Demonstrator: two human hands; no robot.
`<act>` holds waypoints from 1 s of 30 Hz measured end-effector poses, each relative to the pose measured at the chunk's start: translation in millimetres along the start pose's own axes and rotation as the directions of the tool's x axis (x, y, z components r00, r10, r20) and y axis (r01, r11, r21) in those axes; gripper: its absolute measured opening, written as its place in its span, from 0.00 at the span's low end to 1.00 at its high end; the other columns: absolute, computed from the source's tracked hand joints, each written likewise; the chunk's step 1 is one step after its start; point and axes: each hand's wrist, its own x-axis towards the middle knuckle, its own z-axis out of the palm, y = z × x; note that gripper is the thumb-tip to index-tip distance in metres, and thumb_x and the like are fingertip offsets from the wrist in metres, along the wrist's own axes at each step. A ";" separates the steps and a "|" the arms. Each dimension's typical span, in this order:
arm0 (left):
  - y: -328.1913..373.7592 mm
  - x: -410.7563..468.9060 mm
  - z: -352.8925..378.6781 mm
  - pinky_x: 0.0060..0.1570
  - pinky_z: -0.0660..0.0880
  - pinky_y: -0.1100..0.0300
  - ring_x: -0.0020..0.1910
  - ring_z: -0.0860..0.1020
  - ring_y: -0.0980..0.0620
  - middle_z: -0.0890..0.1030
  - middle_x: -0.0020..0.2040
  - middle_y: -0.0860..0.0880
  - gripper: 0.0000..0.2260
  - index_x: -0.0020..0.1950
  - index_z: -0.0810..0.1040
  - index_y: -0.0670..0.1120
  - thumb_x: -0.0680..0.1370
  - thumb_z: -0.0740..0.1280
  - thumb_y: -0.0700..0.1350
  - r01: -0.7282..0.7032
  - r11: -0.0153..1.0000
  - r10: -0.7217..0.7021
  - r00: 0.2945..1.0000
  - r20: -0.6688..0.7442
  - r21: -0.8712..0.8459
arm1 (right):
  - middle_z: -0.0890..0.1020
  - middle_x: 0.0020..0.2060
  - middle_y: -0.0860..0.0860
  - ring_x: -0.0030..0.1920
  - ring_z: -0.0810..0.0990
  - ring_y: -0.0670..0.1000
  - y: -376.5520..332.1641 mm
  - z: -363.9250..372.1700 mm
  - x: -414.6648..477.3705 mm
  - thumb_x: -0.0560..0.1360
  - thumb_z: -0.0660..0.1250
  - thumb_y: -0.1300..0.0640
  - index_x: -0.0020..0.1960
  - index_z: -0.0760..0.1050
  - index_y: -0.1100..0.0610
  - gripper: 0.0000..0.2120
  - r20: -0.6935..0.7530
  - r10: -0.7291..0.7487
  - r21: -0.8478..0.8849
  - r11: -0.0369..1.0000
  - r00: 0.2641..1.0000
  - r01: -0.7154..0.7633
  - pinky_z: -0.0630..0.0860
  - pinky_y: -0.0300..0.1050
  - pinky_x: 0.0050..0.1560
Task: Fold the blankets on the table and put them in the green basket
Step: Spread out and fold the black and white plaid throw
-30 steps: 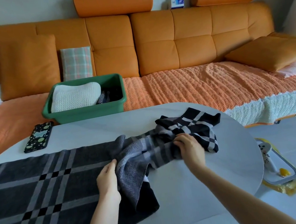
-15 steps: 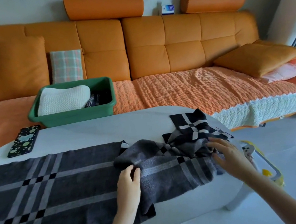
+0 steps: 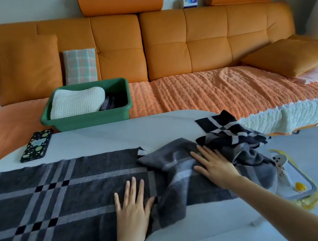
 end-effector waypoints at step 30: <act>-0.6 -0.2 15.7 0.68 0.51 0.42 0.73 0.58 0.48 0.63 0.74 0.47 0.31 0.73 0.63 0.49 0.78 0.45 0.66 -0.002 0.991 0.025 0.985 -0.170 0.136 | 0.40 0.76 0.48 0.76 0.39 0.48 -31.5 -12.0 71.5 0.79 0.43 0.38 0.77 0.39 0.49 0.31 0.131 0.026 0.173 0.984 0.991 -0.049 0.39 0.50 0.75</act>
